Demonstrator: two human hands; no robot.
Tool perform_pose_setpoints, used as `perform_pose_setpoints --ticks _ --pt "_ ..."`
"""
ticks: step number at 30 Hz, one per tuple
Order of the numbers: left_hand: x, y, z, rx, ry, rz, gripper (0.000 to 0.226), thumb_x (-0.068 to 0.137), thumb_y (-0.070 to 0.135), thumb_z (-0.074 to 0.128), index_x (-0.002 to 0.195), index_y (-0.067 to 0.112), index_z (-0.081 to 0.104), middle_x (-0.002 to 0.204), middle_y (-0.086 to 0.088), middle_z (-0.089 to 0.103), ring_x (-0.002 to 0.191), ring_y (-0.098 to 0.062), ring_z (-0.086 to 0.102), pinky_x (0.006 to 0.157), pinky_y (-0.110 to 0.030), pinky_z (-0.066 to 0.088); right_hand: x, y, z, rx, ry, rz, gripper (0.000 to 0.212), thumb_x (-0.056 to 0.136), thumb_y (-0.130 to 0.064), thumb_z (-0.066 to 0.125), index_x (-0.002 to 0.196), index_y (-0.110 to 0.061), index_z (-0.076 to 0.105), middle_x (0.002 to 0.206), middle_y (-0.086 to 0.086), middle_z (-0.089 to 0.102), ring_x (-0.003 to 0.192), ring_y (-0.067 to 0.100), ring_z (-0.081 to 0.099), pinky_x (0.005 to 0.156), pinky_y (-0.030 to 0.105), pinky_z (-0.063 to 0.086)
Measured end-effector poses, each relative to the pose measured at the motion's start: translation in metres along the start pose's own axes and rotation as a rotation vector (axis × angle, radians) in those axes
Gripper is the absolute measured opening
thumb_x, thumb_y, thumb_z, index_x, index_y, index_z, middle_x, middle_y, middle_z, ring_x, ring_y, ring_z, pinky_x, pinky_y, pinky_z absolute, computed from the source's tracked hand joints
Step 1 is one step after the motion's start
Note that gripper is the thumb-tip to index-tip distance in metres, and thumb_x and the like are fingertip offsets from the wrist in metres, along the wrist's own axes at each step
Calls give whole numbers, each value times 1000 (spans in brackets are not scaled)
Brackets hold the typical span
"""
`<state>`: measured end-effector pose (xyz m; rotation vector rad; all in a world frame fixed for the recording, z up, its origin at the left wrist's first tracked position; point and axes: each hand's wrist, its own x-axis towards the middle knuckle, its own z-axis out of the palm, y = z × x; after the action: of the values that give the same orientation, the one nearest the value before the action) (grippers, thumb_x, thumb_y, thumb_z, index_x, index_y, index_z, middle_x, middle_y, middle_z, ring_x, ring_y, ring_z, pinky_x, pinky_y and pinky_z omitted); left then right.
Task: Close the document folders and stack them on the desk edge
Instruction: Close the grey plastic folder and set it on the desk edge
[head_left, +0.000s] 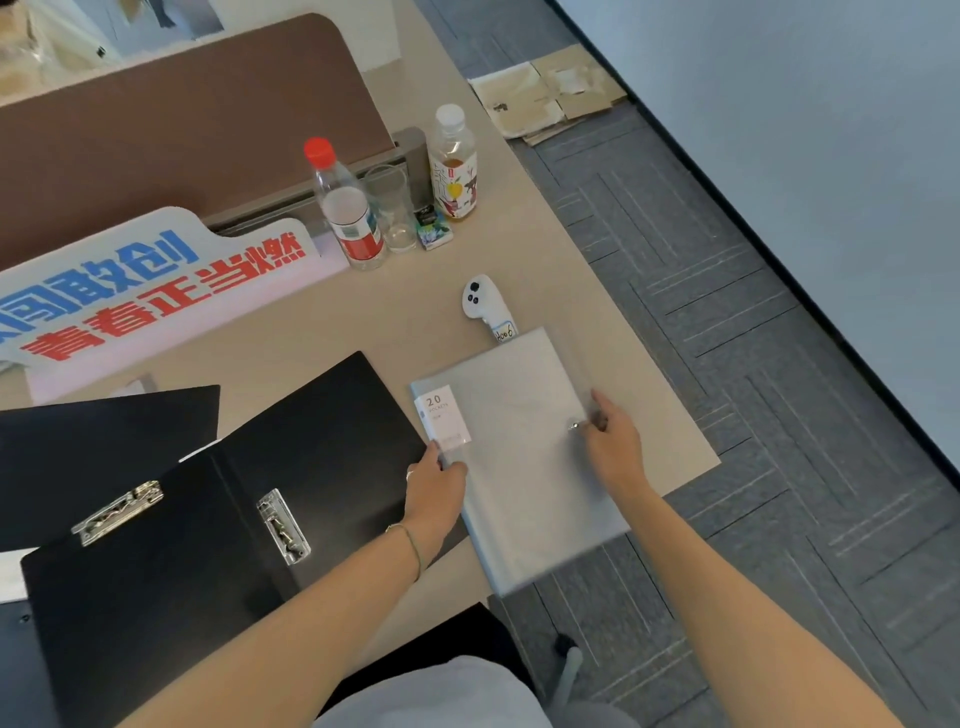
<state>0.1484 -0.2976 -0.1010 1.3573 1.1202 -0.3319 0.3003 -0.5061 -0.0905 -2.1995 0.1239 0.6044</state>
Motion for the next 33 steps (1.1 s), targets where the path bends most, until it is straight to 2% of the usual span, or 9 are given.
perform_pose_setpoints --ticks 4,8,12,15,18,21,25,29,33 --pt "-9 10 1 5 5 2 69 79 33 54 148 31 47 137 -2 53 111 -22 64 95 -49 59 -1 0 1 -93 7 -35 62 96 -21 60 153 -20 35 107 5 47 95 27 54 94 44 48" --pt "-15 17 1 8 18 22 63 85 29 52 147 32 48 139 -2 52 111 -18 62 100 -48 56 -6 -2 2 -132 24 -94 64 93 -18 61 152 -21 35 125 8 47 115 30 47 105 47 41" --pt "-38 38 -4 58 55 110 52 99 20 50 149 31 45 140 -3 53 102 -9 57 97 -36 53 -13 -18 3 -85 36 -133 69 87 -7 57 152 -21 36 140 8 43 124 30 44 107 48 39" --pt "-47 48 -14 89 104 172 44 102 18 50 145 28 49 143 -7 50 92 -3 50 89 -30 40 -23 -37 8 -86 45 -226 70 85 -3 58 150 -19 39 139 9 47 121 31 47 107 41 39" --pt "-55 59 -31 84 162 190 54 104 17 51 155 24 37 153 -10 40 123 -21 55 99 -36 43 -35 -59 21 -129 30 -313 70 86 -3 59 150 -21 39 140 7 47 122 27 45 104 33 37" --pt "-57 64 -53 93 230 217 60 104 12 51 159 24 32 158 -12 37 139 -28 48 100 -32 40 -43 -85 39 -150 -9 -363 68 87 -6 58 150 -23 38 144 6 46 130 26 42 108 38 38" --pt "-63 65 -86 60 302 254 59 103 10 50 158 26 33 156 -11 39 136 -24 49 98 -29 40 -54 -119 64 -164 -54 -435 65 89 -10 60 150 -20 38 144 10 48 129 30 45 107 41 40" --pt "-70 59 -122 -12 366 261 59 103 9 49 158 25 34 154 -10 39 113 -12 49 96 -27 41 -71 -148 90 -135 -140 -477 62 94 -10 60 149 -25 37 149 1 44 135 21 40 106 26 33" --pt "-81 45 -160 -85 443 259 59 103 10 49 158 24 35 154 -11 40 121 -15 51 102 -28 42 -86 -166 123 -147 -215 -528 63 92 -7 59 149 -26 39 146 -1 47 135 21 43 110 31 37"
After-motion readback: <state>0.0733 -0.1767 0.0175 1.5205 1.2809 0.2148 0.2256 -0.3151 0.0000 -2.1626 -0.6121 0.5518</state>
